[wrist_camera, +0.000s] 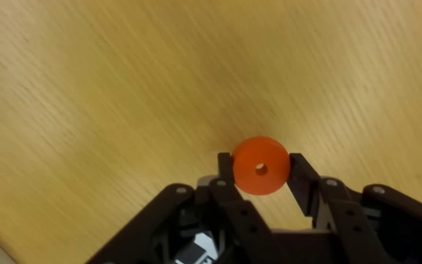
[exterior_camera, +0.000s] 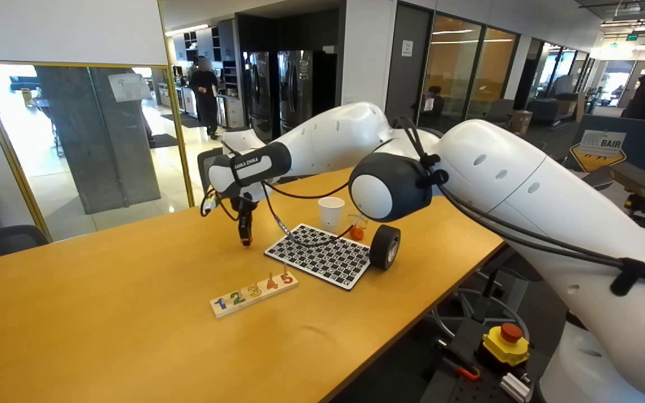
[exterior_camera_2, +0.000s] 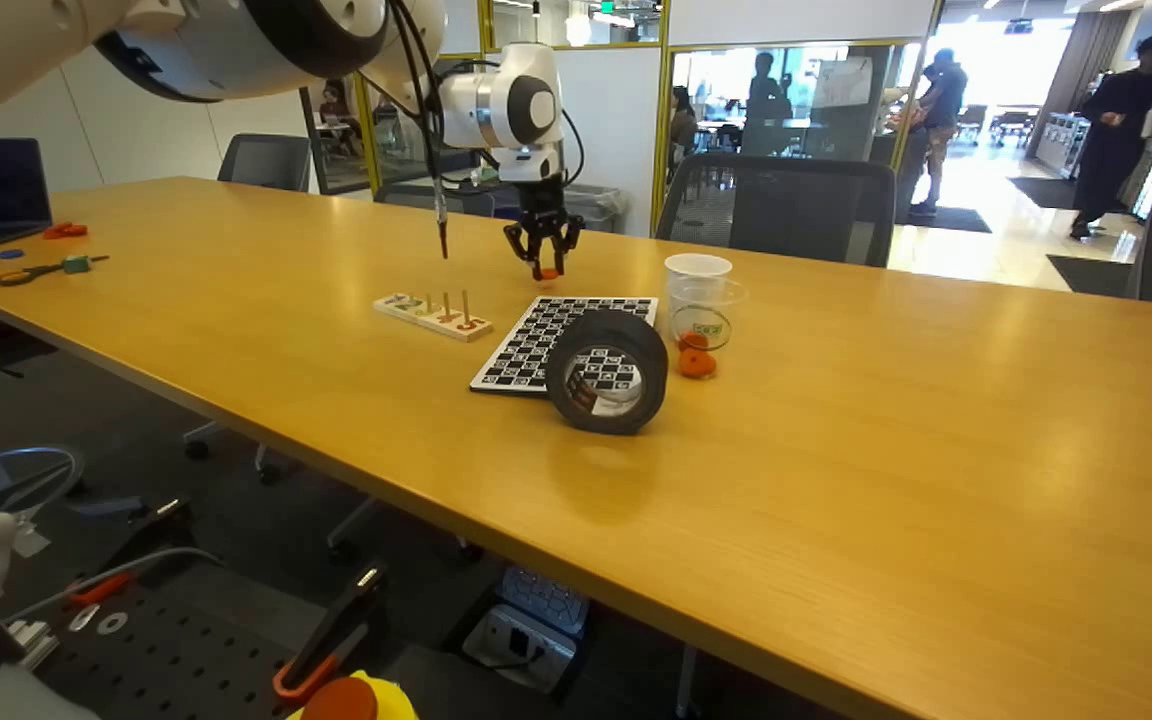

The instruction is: Put the yellow circles into the white cup and the orange circles into the transparent cup.

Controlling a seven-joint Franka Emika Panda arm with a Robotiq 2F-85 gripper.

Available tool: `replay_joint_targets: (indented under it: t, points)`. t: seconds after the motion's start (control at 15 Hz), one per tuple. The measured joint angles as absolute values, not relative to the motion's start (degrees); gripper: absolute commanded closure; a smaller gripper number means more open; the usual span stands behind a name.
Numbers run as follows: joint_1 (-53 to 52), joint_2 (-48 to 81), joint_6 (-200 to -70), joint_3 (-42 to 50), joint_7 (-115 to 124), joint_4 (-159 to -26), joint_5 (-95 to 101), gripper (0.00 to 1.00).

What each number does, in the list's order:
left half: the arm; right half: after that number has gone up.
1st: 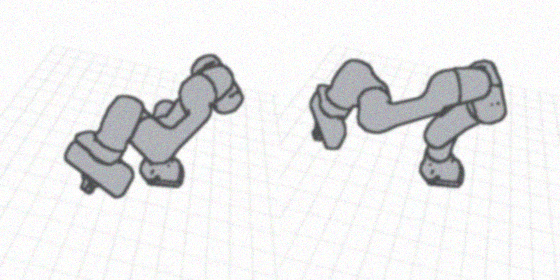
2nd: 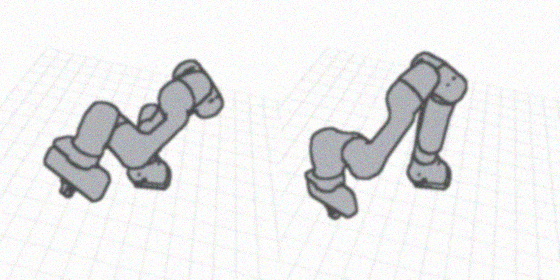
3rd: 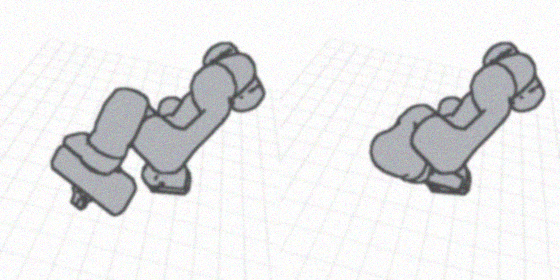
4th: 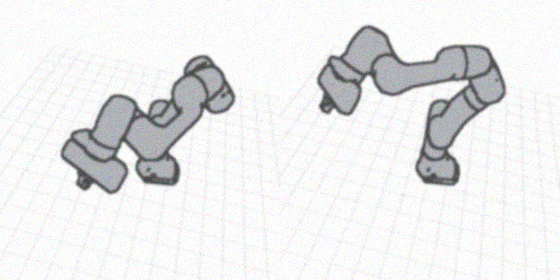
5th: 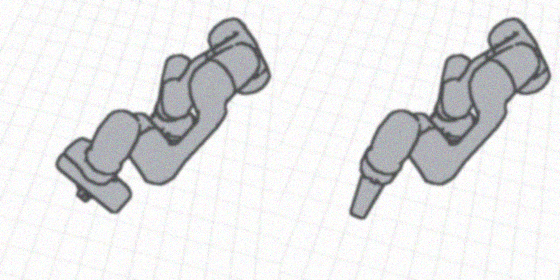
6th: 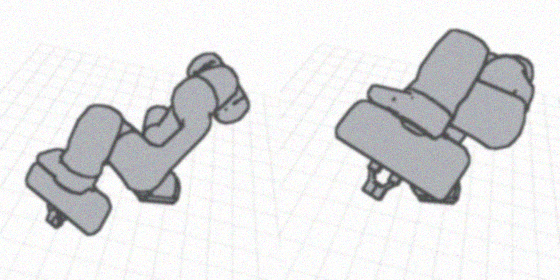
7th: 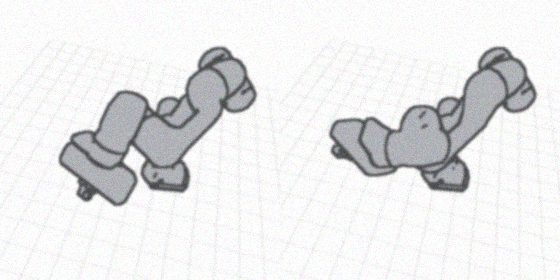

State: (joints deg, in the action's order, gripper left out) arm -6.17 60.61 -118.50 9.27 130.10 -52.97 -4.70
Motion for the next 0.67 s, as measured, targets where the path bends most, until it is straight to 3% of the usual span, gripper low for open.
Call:
replay_joint_targets:
  t: [0.67]
  points:
    - [-4.9,40.1,-129.0,13.9,133.1,-75.8,-0.5,0.77]
